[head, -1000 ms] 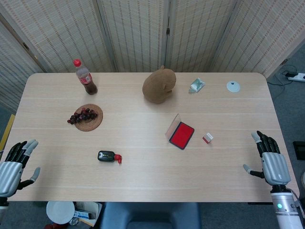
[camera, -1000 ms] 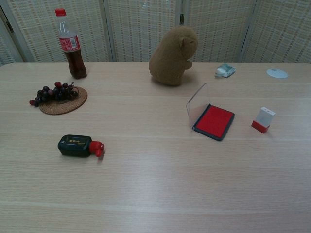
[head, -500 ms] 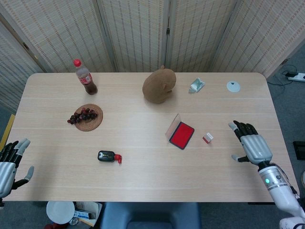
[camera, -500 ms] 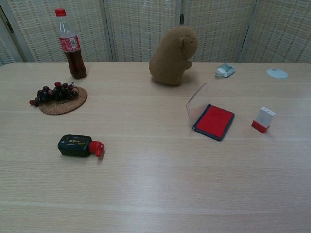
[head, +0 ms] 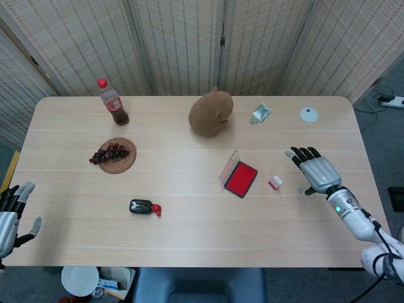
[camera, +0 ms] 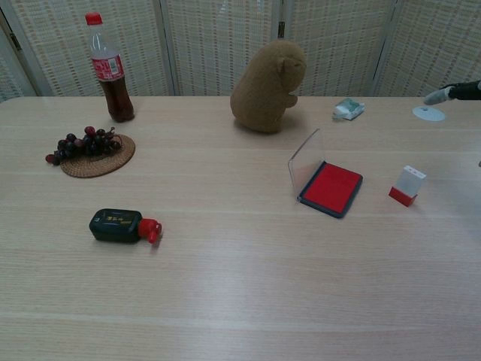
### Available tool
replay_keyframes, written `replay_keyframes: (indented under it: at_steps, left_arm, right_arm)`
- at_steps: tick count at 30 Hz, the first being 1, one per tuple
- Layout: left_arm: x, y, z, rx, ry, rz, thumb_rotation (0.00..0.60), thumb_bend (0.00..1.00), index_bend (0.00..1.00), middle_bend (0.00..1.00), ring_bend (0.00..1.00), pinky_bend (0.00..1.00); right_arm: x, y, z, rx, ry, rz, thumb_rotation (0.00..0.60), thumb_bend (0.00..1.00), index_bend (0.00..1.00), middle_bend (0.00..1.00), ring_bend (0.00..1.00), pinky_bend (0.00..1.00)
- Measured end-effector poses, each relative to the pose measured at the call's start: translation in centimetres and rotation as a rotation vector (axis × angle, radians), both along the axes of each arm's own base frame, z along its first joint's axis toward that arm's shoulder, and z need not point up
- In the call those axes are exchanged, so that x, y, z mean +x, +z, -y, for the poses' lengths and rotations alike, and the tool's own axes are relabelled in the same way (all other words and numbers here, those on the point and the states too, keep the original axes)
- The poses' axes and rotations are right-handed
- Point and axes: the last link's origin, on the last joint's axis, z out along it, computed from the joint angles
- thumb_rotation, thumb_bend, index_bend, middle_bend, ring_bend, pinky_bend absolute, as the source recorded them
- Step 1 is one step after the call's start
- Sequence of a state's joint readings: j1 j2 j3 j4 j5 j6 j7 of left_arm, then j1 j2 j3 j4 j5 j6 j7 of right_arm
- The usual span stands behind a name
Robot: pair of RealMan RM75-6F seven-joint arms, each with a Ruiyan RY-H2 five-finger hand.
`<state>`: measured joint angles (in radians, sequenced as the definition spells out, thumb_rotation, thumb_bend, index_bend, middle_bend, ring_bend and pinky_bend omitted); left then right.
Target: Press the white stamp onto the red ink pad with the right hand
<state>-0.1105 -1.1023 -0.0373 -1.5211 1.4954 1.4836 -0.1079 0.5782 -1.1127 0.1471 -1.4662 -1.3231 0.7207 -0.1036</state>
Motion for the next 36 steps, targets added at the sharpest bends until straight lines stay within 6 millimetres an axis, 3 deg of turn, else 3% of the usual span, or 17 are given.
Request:
replay_keyframes:
  at_steps: [10, 23, 36]
  left_arm:
    - [-0.8, -0.3, -0.7, 0.012, 0.059, -0.036, 0.600, 0.43, 0.00, 0.00, 0.00, 0.00]
    - [-1.9, -0.7, -1.4, 0.023, 0.141, -0.071, 0.600, 0.43, 0.00, 0.00, 0.00, 0.00]
    - [-2.3, -0.4, -1.4, 0.032, 0.149, -0.063, 0.600, 0.43, 0.00, 0.00, 0.00, 0.00]
  right_arm:
    - [-0.9, -1.5, 0.9, 0.083, 0.021, 0.006, 0.600, 0.20, 0.12, 0.00, 0.00, 0.00]
    - [-1.3, -3.2, 3.9, 0.160, 0.036, 0.005, 0.600, 0.21, 0.17, 0.00, 0.00, 0.00]
    - [-0.7, -4.6, 3.7, 0.228, 0.101, 0.009, 0.600, 0.24, 0.21, 0.01, 0.00, 0.00]
